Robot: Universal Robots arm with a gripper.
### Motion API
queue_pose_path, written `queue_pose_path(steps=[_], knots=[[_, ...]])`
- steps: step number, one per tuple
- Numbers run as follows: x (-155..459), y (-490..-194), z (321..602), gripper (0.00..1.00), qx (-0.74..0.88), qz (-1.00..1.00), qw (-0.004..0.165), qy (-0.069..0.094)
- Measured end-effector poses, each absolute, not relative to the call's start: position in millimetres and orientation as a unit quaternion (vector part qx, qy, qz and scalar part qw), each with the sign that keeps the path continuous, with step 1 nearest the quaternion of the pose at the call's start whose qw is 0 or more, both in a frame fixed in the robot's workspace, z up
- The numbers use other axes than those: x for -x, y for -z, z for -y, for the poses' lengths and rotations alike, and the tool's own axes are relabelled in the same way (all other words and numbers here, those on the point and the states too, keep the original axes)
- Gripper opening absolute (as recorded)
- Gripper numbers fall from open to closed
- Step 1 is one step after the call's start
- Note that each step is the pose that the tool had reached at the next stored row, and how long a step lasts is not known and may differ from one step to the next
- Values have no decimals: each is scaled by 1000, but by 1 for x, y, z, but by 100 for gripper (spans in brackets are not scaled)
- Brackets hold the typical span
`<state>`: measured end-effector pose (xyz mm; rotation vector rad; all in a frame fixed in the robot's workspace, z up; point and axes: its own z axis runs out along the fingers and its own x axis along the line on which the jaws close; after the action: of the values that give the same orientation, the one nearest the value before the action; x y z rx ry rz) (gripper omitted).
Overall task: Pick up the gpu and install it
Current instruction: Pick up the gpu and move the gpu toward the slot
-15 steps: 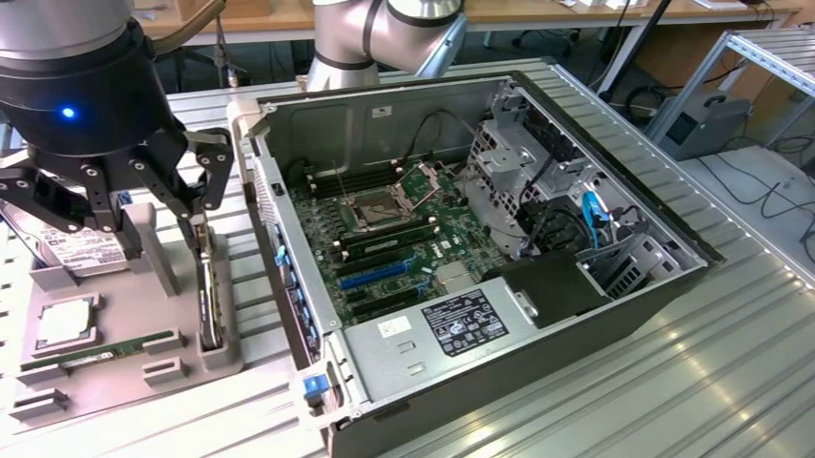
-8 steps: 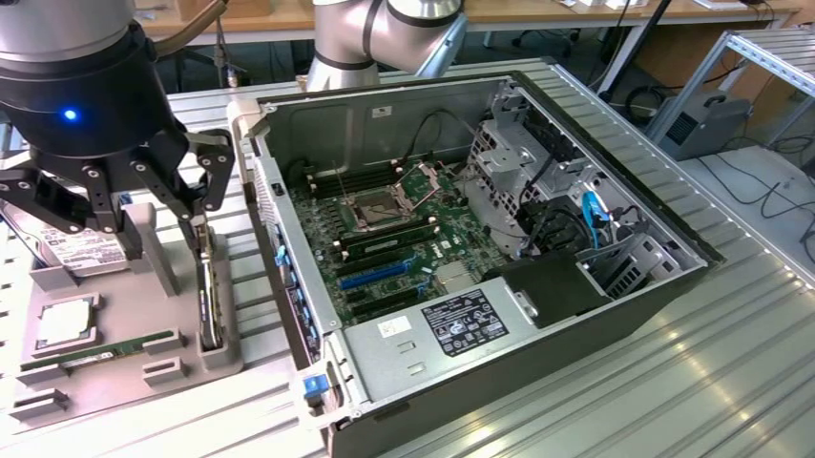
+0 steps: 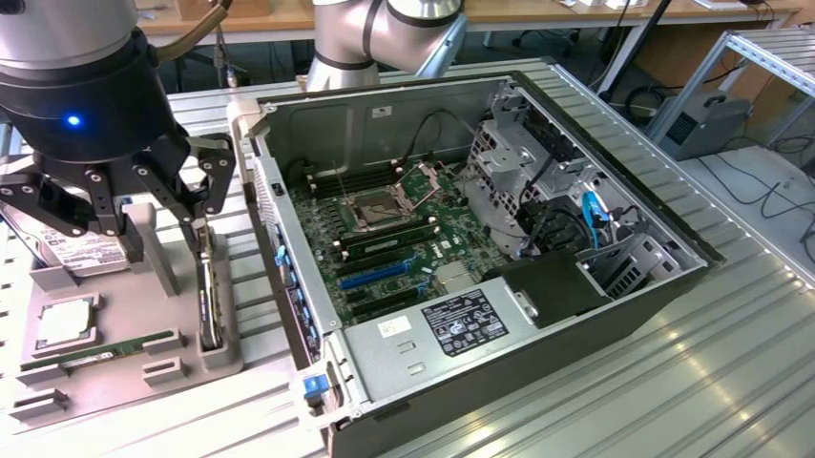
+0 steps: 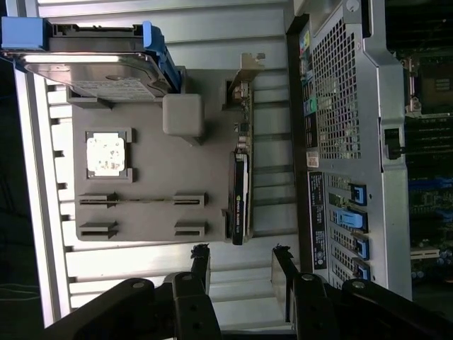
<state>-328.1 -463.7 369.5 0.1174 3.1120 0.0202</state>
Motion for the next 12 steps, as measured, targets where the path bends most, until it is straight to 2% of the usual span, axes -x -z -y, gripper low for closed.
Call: queue_pose_path(steps=[3, 5, 12], knots=[[328, -369, 464, 48, -38, -999, 14, -6], [328, -355, 464, 48, -38, -999, 14, -6], [328, -353, 464, 48, -38, -999, 14, -6]])
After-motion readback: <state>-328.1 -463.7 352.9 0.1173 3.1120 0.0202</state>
